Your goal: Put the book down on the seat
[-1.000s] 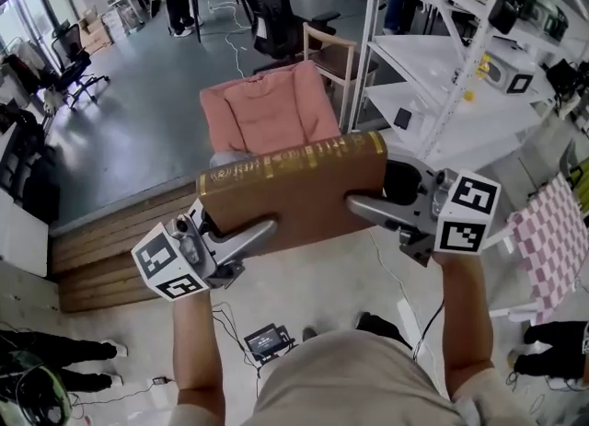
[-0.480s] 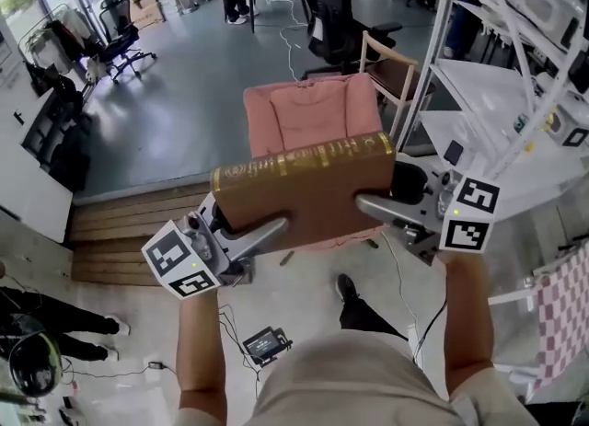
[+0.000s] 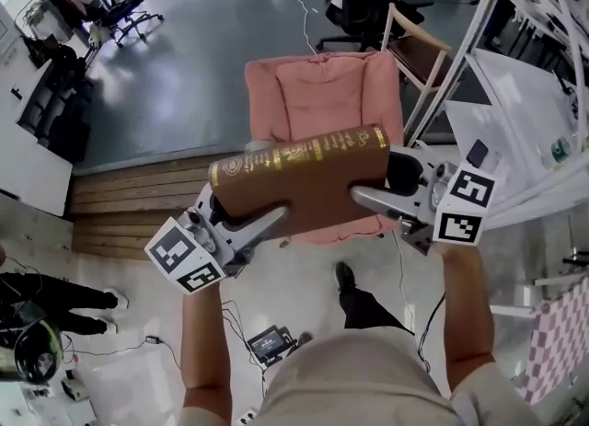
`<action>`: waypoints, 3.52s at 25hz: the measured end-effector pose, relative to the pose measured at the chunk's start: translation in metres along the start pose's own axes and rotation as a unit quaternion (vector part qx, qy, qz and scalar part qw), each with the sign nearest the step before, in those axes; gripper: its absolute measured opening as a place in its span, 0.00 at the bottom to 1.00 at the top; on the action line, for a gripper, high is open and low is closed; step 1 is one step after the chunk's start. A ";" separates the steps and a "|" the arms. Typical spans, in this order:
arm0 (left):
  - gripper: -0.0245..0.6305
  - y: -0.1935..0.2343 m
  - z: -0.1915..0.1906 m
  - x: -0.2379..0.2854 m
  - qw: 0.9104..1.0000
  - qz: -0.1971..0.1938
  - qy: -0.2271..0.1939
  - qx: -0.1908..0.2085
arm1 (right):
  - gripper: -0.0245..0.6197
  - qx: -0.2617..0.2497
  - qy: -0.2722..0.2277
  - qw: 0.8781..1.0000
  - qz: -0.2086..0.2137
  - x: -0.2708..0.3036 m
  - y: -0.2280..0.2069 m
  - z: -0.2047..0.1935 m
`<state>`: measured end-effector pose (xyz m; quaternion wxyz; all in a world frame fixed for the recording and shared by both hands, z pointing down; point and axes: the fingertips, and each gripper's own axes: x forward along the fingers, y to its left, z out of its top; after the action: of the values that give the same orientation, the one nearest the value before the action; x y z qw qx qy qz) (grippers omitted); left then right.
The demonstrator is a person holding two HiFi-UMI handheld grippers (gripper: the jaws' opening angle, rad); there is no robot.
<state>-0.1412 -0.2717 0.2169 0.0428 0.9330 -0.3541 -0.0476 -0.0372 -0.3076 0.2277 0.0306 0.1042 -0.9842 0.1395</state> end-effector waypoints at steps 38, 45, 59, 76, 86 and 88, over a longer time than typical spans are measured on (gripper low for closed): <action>0.58 0.186 -0.413 0.108 0.944 0.071 0.184 -0.265 | 0.48 0.243 0.113 0.963 -0.025 0.064 -0.283 -0.351; 0.59 0.195 -0.493 0.113 0.923 0.085 0.219 -0.306 | 0.48 0.284 0.127 0.950 -0.025 0.064 -0.312 -0.425; 0.60 0.208 -0.621 0.123 0.887 0.122 0.261 -0.361 | 0.47 0.363 0.135 0.919 -0.073 0.057 -0.362 -0.549; 0.64 0.229 -0.731 0.112 0.848 0.188 0.321 -0.379 | 0.47 0.433 0.163 0.880 -0.105 0.063 -0.393 -0.659; 0.65 0.231 -0.758 0.106 0.844 0.196 0.326 -0.378 | 0.35 0.427 0.204 0.869 -0.144 0.061 -0.404 -0.701; 0.65 0.229 -0.759 0.104 0.844 0.197 0.326 -0.379 | 0.34 0.420 0.222 0.865 -0.160 0.054 -0.405 -0.712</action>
<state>-0.1237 -0.4769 0.9901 0.5141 0.7165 -0.4509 0.1381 0.0191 -0.4989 1.0241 0.2233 0.2300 -0.7696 0.5522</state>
